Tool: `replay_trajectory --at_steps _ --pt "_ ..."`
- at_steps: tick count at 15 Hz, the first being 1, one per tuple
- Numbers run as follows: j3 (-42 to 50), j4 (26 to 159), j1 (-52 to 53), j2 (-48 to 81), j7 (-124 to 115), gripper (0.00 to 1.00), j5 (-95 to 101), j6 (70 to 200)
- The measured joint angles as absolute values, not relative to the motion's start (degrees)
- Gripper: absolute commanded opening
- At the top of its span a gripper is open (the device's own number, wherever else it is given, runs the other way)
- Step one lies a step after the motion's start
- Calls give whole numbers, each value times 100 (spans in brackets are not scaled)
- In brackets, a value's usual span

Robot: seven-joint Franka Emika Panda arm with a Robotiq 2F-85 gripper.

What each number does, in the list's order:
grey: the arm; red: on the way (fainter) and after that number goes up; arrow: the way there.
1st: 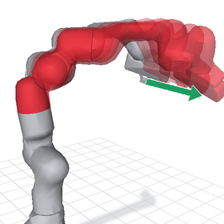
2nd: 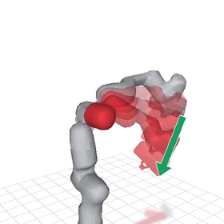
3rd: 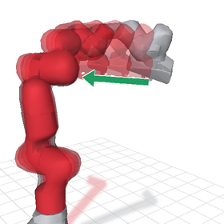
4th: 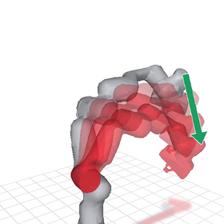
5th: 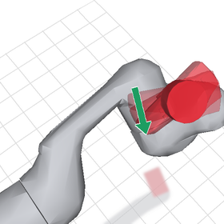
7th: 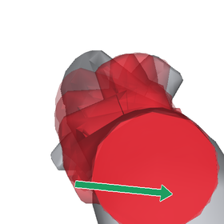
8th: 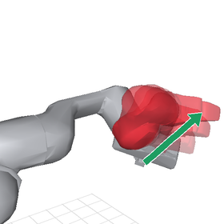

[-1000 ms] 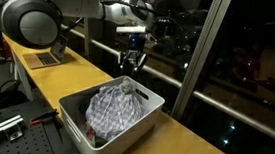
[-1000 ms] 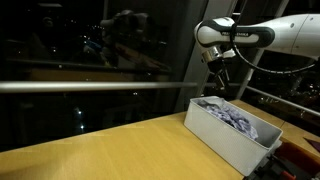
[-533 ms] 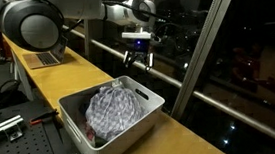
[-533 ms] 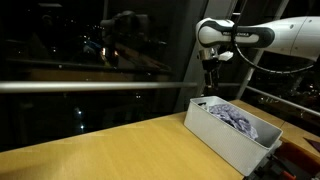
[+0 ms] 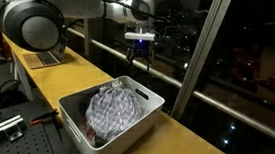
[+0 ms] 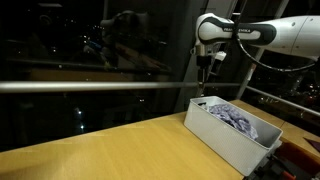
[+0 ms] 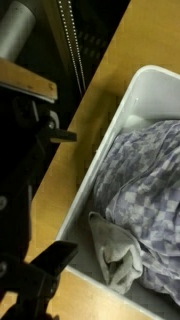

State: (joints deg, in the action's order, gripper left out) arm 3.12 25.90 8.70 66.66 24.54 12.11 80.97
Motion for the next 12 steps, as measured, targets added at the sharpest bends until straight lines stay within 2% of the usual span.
replay_trajectory --at_steps 12 --pt "203 2591 927 6610 2693 100 1184 8108"
